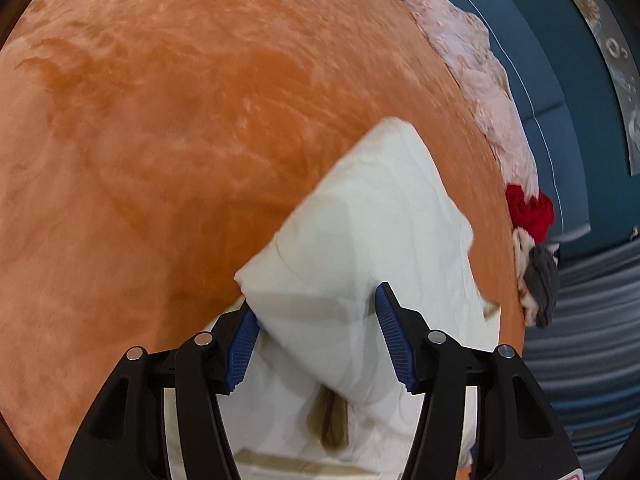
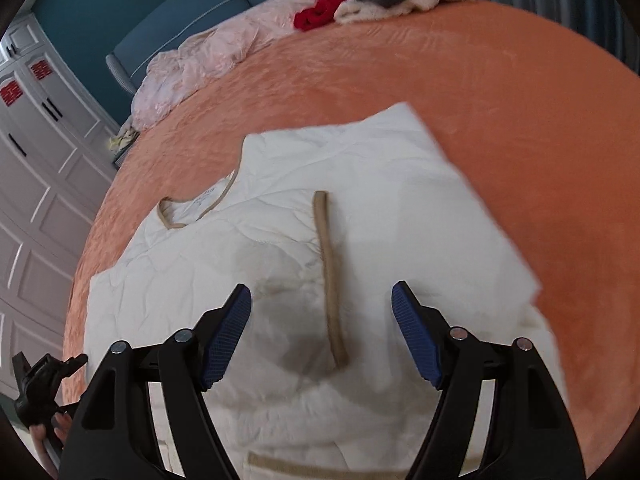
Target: Fold large clothes
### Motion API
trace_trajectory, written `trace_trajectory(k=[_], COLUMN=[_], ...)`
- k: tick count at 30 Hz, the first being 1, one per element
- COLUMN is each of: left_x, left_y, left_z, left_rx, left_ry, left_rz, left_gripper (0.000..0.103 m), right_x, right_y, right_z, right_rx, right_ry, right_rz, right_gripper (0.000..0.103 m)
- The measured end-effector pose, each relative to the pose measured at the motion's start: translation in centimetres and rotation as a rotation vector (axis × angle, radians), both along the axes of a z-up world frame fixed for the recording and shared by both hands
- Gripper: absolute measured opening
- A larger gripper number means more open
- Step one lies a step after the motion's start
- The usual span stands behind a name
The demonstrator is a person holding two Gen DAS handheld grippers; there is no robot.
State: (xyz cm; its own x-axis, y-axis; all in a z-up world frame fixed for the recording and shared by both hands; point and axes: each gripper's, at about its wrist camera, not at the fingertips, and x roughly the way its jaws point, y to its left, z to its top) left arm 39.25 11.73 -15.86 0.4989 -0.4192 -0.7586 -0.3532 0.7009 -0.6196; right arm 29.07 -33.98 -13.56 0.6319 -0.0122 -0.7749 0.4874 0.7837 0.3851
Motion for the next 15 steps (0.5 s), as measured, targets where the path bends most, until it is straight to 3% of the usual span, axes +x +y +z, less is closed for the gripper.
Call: trace_trajectory(k=[2,4,6,8,10,12,15], left_x=[0.4,0.6,0.5,-0.1,-1.2,-2.2,-2.2], left_y=[0.1,0.5,0.7,0.5,-0.7,-2.3,-4.7], left_z=[-0.4,-0.3,0.1,1.5,3.0,3.3,1.8], left_rx=[0.004,0.042,0.071,0.102,0.178,0.275,0.414], left_ry=[0.014,0.024,0.007,-0.051,-0.126,-0.159,-0.134], left_rz=[0.019,0.031,0.026,-0.002,-0.061,-0.113,-0.169], left_gripper=[0.047,0.031,0.011,0.009,0.008,0.008,0.008], right_x=[1.3,1.7,0.9,-1.3,-4.1,-5.3,-4.6], right_y=[0.4,0.6,0.5,0.6,0.8,0.9,0.6], right_z=[-0.5,0.4,3.4,7.2,9.2,8.0,2.4], right_rx=[0.021,0.015,-0.004,-0.045,-0.131,-0.192,-0.21], right_ry=[0.018,0.006,-0.087,-0.182,-0.213,-0.146,0.037], right_rz=[0.05,0.076,0.081,0.084,0.074,0.067,0.064], right_gripper=[0.021,0.005,0.004,0.003,0.003,0.002,0.002])
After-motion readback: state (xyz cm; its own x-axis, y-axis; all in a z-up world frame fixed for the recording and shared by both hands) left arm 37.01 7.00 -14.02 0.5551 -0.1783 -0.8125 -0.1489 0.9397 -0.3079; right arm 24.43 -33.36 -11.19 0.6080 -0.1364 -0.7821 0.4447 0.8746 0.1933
